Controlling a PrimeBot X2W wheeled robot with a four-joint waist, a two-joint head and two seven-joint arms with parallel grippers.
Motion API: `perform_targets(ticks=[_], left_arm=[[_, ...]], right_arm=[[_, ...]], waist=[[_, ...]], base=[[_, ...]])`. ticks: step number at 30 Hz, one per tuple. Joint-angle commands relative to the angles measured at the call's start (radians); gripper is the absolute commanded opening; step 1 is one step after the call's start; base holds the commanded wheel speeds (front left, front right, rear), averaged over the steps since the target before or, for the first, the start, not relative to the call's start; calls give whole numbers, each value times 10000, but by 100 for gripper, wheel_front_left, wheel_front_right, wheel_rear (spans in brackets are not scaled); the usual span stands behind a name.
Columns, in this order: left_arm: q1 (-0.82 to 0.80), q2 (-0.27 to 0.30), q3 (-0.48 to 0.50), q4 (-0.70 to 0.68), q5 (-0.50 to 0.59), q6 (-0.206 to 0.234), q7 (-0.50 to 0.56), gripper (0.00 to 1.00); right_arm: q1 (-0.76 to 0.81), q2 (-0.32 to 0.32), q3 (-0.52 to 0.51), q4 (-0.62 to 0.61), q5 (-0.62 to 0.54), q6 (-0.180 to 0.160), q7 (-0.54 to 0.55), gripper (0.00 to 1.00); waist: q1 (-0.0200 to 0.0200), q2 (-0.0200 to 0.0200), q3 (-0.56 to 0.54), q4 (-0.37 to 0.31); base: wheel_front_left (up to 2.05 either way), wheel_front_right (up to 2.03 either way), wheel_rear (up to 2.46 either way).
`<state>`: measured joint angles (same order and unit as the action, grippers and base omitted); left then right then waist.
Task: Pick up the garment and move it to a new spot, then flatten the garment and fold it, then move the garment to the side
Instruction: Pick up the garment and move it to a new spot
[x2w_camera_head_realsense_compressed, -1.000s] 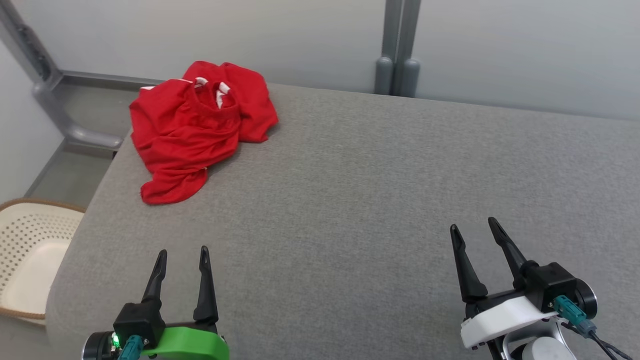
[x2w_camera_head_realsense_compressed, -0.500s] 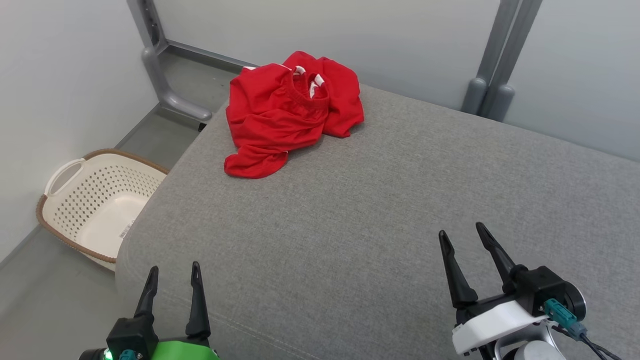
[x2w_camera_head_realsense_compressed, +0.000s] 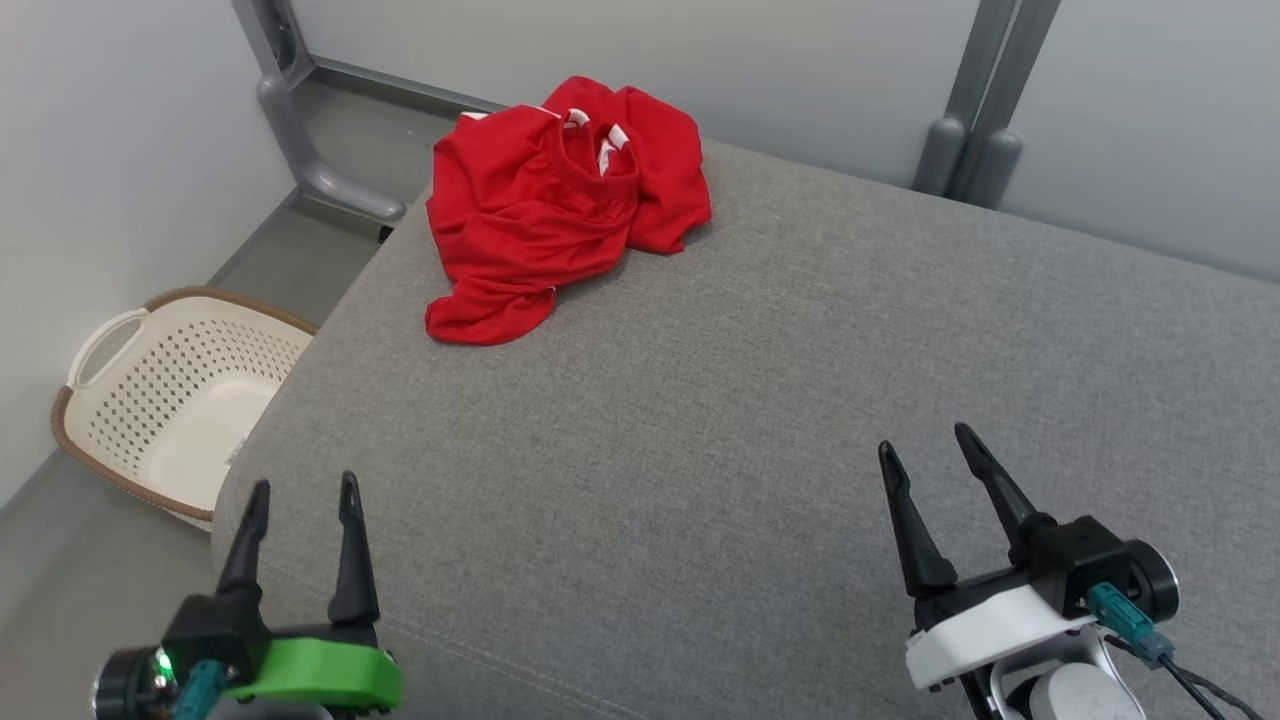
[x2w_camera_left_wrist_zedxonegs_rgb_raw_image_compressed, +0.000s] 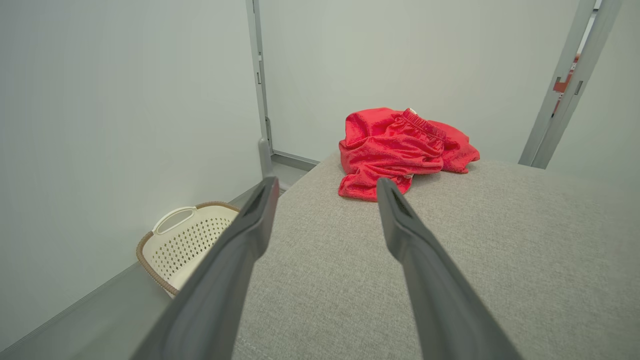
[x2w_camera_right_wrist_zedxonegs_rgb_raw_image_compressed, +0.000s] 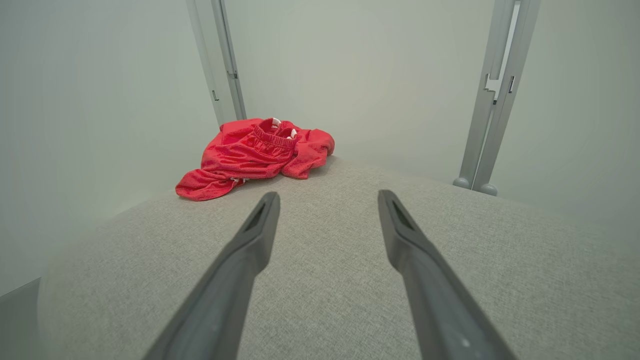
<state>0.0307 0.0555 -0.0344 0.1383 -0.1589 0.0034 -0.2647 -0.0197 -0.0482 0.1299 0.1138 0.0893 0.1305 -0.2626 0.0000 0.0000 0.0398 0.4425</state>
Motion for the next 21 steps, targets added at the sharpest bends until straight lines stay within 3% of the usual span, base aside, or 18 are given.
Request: perform_targets(ticks=[1, 11, 15, 21], left_arm=[[-482, 197, 138, -75, 210, -102, 3, 100], [-4221, 1623, 199, 763, 817, -938, 4, 100], [-6509, 2395, -46, 2080, 588, -1209, 178, 100], [-8433, 2782, -148, 3768, -141, -1319, 701, 100]], right_arm=[[-215, -40, -73, -80, -151, 4, -35, 100], [-1180, -42, -196, -368, -782, 4, -35, 100], [-1760, -40, -116, -528, -1004, 4, -35, 100], [-2468, -39, -146, -922, -1326, 4, -35, 100]], waist=[[0, 0, 497, -362], [0, 0, 2172, -1362], [0, 0, 3084, -2015], [0, 0, 4158, -2778]], base=[[0, 0, 0], [0, 0, 0], [0, 0, 0], [0, 0, 0]])
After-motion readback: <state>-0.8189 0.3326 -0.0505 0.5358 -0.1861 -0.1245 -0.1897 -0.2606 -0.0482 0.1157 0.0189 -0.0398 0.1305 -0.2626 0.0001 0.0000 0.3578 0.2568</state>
